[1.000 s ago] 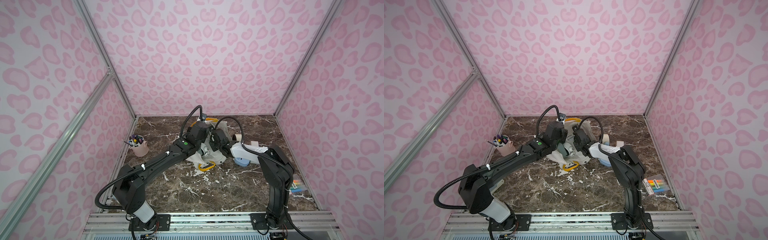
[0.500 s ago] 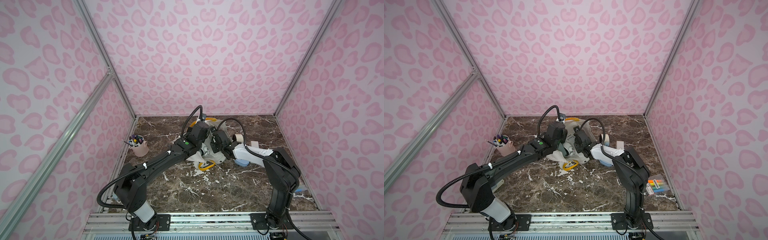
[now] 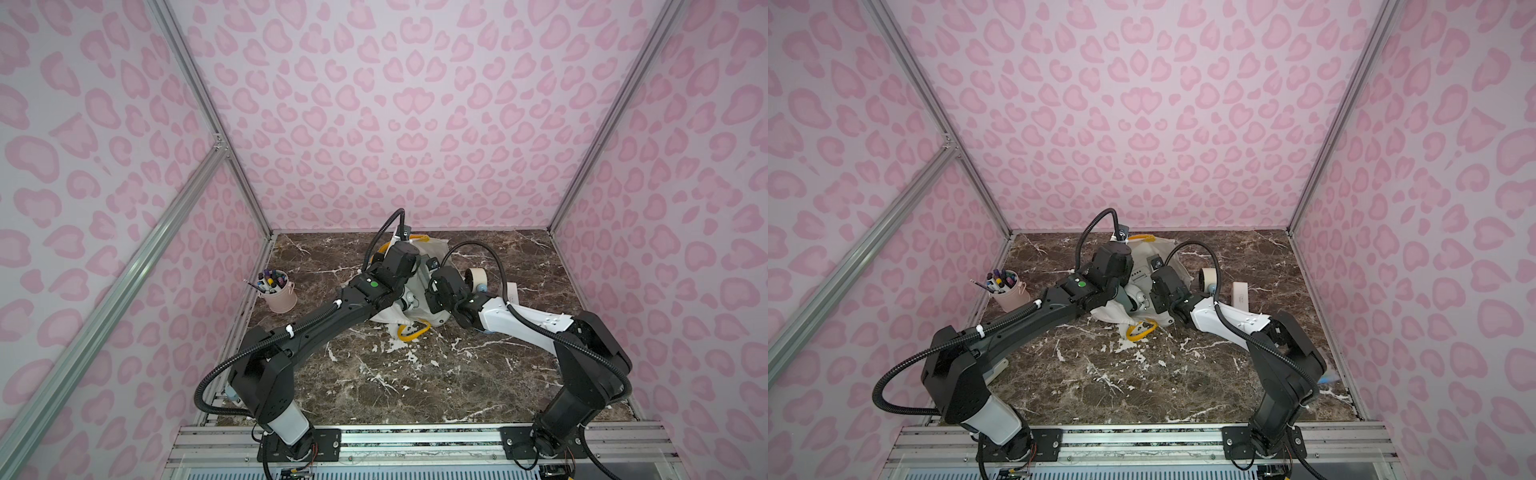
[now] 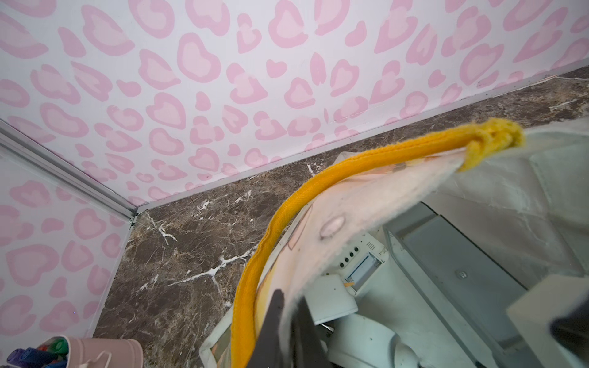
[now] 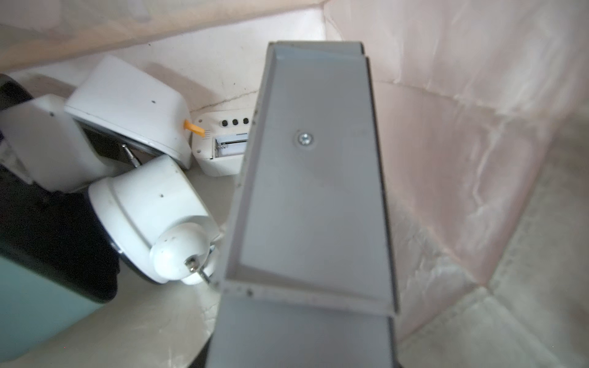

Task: Take the alarm clock out of the canvas bag
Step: Pick up the alarm from the canvas bag.

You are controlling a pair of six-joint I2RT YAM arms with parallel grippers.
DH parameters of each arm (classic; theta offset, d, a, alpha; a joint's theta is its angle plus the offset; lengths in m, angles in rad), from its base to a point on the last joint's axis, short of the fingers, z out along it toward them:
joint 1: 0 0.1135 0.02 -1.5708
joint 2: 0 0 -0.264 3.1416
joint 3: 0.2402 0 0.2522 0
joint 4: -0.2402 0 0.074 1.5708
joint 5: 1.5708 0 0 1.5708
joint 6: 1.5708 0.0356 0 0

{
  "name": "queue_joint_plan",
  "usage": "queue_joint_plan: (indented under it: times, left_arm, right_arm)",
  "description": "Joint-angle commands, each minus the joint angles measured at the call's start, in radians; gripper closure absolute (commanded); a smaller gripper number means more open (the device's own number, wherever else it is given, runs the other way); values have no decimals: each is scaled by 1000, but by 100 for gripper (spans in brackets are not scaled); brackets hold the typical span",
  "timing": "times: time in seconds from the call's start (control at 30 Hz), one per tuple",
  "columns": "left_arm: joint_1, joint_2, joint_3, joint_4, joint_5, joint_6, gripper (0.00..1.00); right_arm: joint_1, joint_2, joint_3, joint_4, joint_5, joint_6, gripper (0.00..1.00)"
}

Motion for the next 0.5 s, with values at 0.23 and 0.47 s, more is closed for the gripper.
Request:
queue_joint_plan:
  times: [0.23, 0.47]
  left_arm:
    - [4, -13, -6, 7, -59, 7, 97]
    - [13, -39, -68, 8, -73, 11, 97]
  right_arm:
    - [15, -160, -94, 32, 18, 22, 83]
    - [44, -248, -139, 15, 25, 12, 83]
